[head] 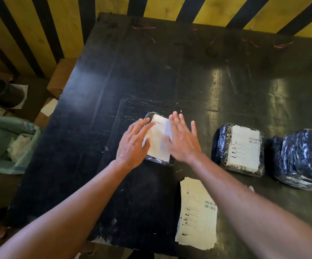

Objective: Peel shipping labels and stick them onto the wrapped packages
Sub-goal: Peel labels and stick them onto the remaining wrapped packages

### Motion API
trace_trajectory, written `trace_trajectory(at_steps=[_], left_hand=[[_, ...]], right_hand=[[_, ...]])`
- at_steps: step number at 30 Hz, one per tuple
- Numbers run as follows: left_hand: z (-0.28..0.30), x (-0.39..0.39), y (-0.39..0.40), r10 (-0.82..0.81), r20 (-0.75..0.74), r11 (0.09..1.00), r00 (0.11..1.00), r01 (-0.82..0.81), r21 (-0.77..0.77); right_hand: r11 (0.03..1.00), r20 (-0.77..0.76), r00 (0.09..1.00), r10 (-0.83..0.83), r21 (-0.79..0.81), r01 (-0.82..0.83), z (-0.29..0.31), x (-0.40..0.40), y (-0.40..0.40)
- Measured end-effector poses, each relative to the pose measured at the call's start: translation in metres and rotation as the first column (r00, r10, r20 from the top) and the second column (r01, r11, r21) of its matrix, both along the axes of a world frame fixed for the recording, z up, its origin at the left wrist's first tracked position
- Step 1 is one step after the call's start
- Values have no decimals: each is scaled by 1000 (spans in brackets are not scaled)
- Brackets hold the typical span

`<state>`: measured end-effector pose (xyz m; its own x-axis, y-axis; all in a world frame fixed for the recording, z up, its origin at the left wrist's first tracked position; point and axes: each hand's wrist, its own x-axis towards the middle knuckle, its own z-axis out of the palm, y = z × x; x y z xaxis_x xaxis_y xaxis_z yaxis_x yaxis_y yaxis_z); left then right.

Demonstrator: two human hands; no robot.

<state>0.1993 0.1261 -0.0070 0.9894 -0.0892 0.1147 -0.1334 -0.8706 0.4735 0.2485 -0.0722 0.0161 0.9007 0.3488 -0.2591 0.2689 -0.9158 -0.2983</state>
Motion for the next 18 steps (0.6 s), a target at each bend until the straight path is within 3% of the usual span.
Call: trace_trajectory(at_steps=[3,6,12,15,18], left_hand=[[-11,-4,9,-155,-69,985,985,160,71],[-14,-9,14,-172,-168,969,971,197,148],[-8,-9,15,-181,-229,964,956,218,149],[-4,-9,14,-188,-257,965,948,228,133],[-4,-9,13,-196,-253,963,947,235,134]], right_hand=[[989,30,988,150,5,-150,-8,-35,10],[988,47,989,140,-70,-136,-14,-41,9],[987,79,992,103,-135,-91,-5,-53,-31],[997,87,996,4,-83,3,-1,-57,-28],[992,99,987,127,1,-128,-3,-73,-2]])
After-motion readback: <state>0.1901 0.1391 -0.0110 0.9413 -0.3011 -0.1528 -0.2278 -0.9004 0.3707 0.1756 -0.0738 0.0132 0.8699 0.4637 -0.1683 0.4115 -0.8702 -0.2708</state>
